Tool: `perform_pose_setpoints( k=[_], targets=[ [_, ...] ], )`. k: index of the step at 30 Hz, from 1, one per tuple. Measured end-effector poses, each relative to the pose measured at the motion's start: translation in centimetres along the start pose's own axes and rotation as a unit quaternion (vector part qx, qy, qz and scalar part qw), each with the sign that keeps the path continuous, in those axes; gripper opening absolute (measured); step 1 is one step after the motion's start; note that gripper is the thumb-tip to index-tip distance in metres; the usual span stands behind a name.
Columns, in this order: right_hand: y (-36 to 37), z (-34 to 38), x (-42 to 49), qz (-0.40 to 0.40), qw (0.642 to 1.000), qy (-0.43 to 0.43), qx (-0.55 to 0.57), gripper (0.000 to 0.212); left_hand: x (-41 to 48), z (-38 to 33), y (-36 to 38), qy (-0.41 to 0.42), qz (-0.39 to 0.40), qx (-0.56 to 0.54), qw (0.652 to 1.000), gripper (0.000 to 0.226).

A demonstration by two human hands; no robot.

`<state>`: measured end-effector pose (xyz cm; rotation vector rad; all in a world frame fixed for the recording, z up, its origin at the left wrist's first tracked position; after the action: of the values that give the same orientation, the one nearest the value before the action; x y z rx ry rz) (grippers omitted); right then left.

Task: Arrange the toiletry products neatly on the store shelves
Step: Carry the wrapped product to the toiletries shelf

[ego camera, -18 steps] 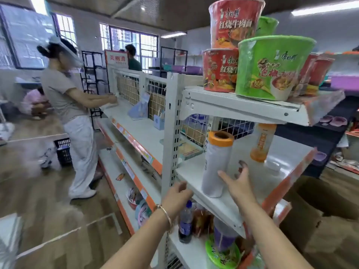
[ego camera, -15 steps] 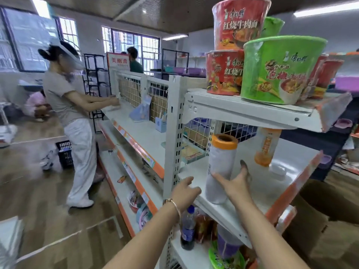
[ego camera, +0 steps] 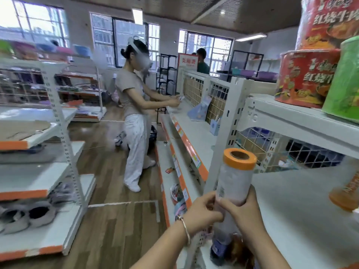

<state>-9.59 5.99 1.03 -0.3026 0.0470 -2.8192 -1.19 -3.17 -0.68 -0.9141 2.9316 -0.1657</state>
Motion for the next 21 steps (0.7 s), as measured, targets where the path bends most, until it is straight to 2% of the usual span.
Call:
perform_pose_setpoints(
  k=[3, 7, 10, 13, 16, 21],
  targets=[
    [4.7, -0.4, -1.8, 0.107, 0.994, 0.03, 0.017, 0.064, -2.7, 1.3, -5.1, 0.004, -0.064, -0.007, 0.998, 0.041],
    [12.6, -0.3, -6.4, 0.244, 0.968, 0.059, 0.025, 0.073, -7.8, 3.0, -12.6, -0.007, -0.214, -0.033, 0.976, 0.045],
    [18.8, 1.0, -11.0, 0.34, 0.938, 0.061, 0.023, 0.06, -12.5, 3.8, -18.4, -0.021, -0.323, -0.021, 0.946, 0.047],
    [24.7, 3.7, -16.1, 0.403, 0.914, 0.033, 0.034, 0.038, -17.4, 4.9, -24.1, -0.027, -0.423, 0.002, 0.906, 0.049],
    [30.4, 6.6, -21.7, 0.455, 0.89, -0.014, 0.032, 0.033, -22.0, 5.9, -29.6, -0.035, -0.504, -0.009, 0.863, 0.039],
    [39.3, 10.0, -30.9, 0.507, 0.861, -0.038, 0.036, 0.032, -28.5, 7.1, -39.7, -0.031, -0.551, -0.011, 0.834, 0.035]
  ],
)
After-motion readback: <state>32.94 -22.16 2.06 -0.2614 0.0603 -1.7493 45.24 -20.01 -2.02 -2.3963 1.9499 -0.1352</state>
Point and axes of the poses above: each hand's wrist, its own x-axis towards the middle knuckle, its own y-axis out of the palm, z = x × y, the point moved 3 cm from there along x, towards the middle knuckle, and after that the axes turned 13 degrees about -z, right-handed, at the moved point
